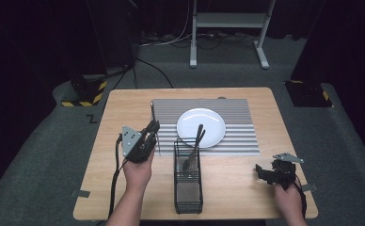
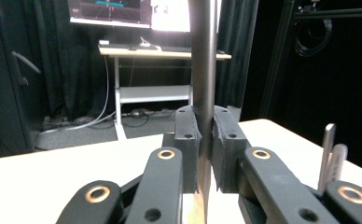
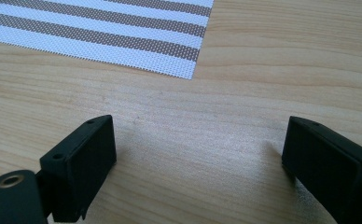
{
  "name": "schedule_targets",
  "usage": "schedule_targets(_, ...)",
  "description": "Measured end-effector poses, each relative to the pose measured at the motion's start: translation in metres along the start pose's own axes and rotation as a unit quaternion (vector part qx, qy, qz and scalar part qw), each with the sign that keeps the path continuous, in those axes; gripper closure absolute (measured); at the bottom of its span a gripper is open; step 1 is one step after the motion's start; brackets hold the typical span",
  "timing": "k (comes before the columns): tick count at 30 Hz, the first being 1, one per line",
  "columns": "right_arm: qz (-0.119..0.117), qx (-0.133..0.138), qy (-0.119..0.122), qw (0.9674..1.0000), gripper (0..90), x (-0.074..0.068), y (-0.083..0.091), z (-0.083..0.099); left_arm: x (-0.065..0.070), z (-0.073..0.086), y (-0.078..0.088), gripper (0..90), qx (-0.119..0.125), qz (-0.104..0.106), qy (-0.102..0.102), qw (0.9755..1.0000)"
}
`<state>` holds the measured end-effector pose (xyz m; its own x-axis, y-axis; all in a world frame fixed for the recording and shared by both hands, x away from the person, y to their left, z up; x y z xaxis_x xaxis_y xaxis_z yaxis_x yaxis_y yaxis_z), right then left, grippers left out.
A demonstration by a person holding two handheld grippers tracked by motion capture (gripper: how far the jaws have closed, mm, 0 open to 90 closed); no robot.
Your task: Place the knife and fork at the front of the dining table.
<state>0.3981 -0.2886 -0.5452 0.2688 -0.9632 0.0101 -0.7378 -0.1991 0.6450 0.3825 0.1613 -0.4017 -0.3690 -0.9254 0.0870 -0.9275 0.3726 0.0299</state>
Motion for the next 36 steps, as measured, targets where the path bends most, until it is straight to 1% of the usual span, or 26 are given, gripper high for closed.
schedule_targets(8, 0.000, 0.000, 0.000, 1.0000, 9.5, 0.000, 0.000, 0.000, -0.007, 0.013, -0.010, 81.9, -0.015, -0.008, 0.010, 0.9998)
schedule_targets(9, 0.000, 0.000, 0.000, 1.0000, 9.5, 0.000, 0.000, 0.000, -0.007, 0.015, -0.014, 81.9, -0.021, -0.007, 0.008, 0.9997)
schedule_targets(11, 0.000, 0.000, 0.000, 1.0000, 9.6, 0.000, 0.000, 0.000, -0.008, 0.016, -0.017, 81.9, -0.025, -0.007, 0.005, 0.9997)
schedule_targets(14, 0.000, 0.000, 0.000, 1.0000, 9.5, 0.000, 0.000, 0.000, -0.009, 0.020, -0.025, 81.9, -0.032, -0.008, 0.014, 0.9994)
schedule_targets(15, 0.000, 0.000, 0.000, 1.0000, 9.5, 0.000, 0.000, 0.000, -0.009, 0.020, -0.025, 81.9, -0.032, -0.008, 0.014, 0.9994)
schedule_targets(16, -0.001, 0.000, 0.000, 1.0000, 9.6, 0.000, 0.000, 0.000, -0.010, 0.021, -0.030, 81.9, -0.036, -0.009, 0.016, 0.9992)
schedule_targets(17, -0.001, 0.000, 0.000, 1.0000, 9.6, 0.000, 0.000, 0.000, -0.010, 0.021, -0.030, 81.9, -0.036, -0.009, 0.016, 0.9992)
schedule_targets(21, -0.005, 0.000, 0.005, 1.0000, 9.6, -0.001, 0.000, 0.000, -0.012, 0.021, -0.040, 81.9, -0.049, -0.013, 0.003, 0.9987)
schedule_targets(22, -0.005, 0.000, 0.005, 1.0000, 9.5, -0.001, 0.000, 0.000, -0.013, 0.021, -0.045, 81.9, -0.053, -0.012, 0.006, 0.9985)
schedule_targets(23, -0.005, 0.000, 0.005, 1.0000, 9.6, -0.001, 0.000, 0.000, -0.013, 0.021, -0.045, 81.9, -0.053, -0.012, 0.006, 0.9985)
schedule_targets(25, -0.005, 0.000, 0.005, 1.0000, 9.6, -0.001, 0.000, 0.000, -0.014, 0.021, -0.050, 81.9, -0.056, -0.014, 0.010, 0.9983)
schedule_targets(26, -0.005, 0.000, 0.005, 1.0000, 9.5, -0.001, 0.000, 0.000, -0.015, 0.023, -0.055, 81.9, -0.061, -0.016, 0.012, 0.9979)
schedule_targets(28, -0.005, 0.000, 0.005, 1.0000, 9.6, -0.001, 0.000, 0.000, -0.016, 0.024, -0.057, 81.9, -0.064, -0.018, 0.012, 0.9977)
schedule_targets(31, -0.006, 0.000, 0.006, 1.0000, 9.6, -0.001, 0.000, 0.000, -0.019, 0.027, -0.065, 81.9, -0.078, -0.023, 0.013, 0.9966)
schedule_targets(33, -0.006, 0.000, 0.006, 1.0000, 9.6, -0.001, 0.000, 0.000, -0.020, 0.029, -0.070, 81.9, -0.081, -0.023, 0.015, 0.9963)
schedule_targets(34, -0.006, 0.000, 0.006, 1.0000, 9.6, -0.001, 0.000, 0.000, -0.020, 0.030, -0.074, 81.9, -0.085, -0.025, 0.012, 0.9960)
schedule_targets(36, -0.006, 0.000, 0.006, 1.0000, 9.6, -0.001, 0.000, 0.000, -0.020, 0.031, -0.077, 81.9, -0.087, -0.025, 0.013, 0.9958)
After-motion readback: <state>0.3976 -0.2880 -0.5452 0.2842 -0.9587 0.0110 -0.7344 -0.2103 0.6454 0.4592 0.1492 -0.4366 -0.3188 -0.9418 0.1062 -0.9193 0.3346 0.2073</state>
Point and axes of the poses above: each handheld gripper's, and its own axes: y roughly backward along the jaws, z roughly out of its underside, x roughly to its right, the point moved 3 cm from there along -y, roughly forward along the jaws, and after that the axes turned 3 degrees about x, right-handed, at the moved point
